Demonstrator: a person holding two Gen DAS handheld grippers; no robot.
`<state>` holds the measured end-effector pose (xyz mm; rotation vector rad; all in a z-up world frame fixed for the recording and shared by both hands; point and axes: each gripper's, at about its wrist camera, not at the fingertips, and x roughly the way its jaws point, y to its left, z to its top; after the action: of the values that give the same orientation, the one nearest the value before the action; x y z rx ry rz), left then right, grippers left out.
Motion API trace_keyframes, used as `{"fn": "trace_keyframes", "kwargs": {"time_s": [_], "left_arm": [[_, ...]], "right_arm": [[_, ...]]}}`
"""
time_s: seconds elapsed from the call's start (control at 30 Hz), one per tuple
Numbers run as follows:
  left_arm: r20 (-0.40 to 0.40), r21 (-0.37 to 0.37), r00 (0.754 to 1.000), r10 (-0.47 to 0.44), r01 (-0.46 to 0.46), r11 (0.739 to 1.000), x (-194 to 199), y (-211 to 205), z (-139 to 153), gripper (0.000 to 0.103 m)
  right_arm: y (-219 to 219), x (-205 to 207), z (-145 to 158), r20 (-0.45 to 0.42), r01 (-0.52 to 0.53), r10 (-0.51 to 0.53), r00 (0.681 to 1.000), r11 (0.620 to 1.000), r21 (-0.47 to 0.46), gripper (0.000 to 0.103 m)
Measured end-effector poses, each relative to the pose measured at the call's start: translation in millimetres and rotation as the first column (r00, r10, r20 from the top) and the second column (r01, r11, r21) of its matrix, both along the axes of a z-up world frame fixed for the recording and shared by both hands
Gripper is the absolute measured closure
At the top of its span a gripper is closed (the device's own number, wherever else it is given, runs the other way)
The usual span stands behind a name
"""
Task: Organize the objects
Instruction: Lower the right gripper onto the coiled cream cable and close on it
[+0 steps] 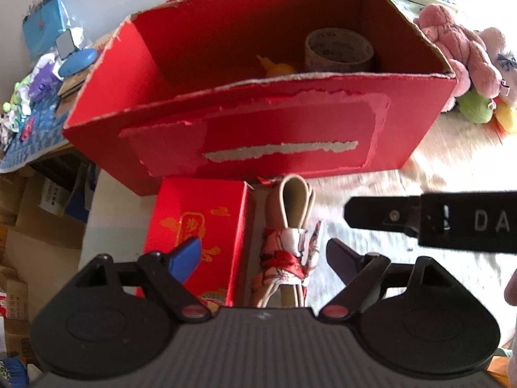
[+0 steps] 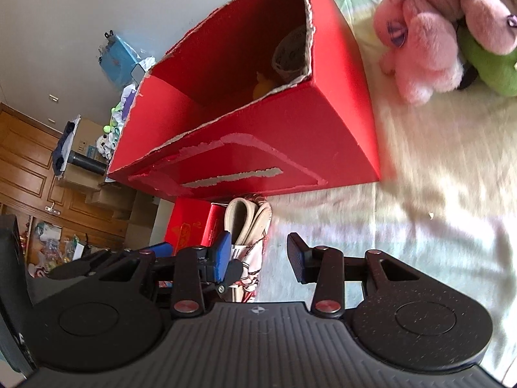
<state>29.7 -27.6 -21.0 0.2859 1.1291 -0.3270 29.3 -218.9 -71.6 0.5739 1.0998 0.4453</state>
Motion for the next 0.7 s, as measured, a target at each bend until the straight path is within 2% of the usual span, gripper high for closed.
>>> {"fn": "trace_keyframes", "kwargs": {"time_s": [0.3,0.53,0.7], "left_arm": [[-0.074,-0.072,0.997,-0.022,0.017,0.997,-1,14,-9,0.024],[-0.074,-0.138,0.995,-0.06,0.049,0.989,-11,27,-8,0.027],[-0.062,-0.172,0.993,-0.103,0.091,0.981,-19,31,-4,0.034]], "right_arm": [[11,7,-5,-0.043,-0.028,0.029,0.999,0.999,0.025,0.06],[27,12,-8,-0.06,-0.086,0.087,0.994,0.996,0.016,0.057],[38,15,-13,-0.076,-0.119,0.117,0.99,0.992,-0.032,0.057]]}}
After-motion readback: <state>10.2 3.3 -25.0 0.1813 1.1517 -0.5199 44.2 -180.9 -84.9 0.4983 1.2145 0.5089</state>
